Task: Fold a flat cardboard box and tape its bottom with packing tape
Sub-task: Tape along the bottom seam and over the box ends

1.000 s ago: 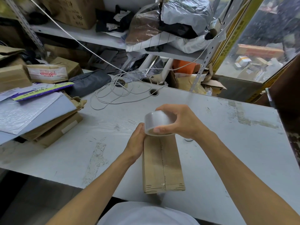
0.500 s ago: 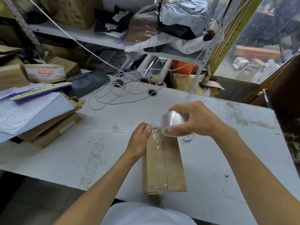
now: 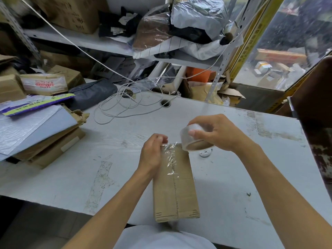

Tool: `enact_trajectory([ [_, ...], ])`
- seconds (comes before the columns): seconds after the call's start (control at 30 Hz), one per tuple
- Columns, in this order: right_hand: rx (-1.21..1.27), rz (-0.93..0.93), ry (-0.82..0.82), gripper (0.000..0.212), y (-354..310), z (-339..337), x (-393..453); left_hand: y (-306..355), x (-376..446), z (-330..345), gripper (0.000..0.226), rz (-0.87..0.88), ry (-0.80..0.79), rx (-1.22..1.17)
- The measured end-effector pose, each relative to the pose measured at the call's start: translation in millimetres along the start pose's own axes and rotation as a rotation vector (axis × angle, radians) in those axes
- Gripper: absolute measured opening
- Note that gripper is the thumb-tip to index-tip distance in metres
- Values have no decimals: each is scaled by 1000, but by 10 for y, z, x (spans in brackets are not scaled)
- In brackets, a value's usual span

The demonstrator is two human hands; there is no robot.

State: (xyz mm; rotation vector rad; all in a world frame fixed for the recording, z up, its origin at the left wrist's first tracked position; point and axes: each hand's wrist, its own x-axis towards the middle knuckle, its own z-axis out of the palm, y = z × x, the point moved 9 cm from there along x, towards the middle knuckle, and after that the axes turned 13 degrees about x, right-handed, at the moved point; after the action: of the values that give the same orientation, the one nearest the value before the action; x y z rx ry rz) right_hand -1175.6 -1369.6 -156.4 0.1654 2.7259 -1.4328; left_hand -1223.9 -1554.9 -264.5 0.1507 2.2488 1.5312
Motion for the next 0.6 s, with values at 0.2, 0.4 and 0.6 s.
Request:
enact_trajectory([
  [0.2,39,8,5,30,-18,33,2,0,47,8,36,58,7,368],
  [0.4,-51,130,-69,33,346,157,-153,-45,103,-142,36,65,24,457],
  [0.6,163,141,20,17,631,305,-222,-58,98,-176,38,58,-2,465],
])
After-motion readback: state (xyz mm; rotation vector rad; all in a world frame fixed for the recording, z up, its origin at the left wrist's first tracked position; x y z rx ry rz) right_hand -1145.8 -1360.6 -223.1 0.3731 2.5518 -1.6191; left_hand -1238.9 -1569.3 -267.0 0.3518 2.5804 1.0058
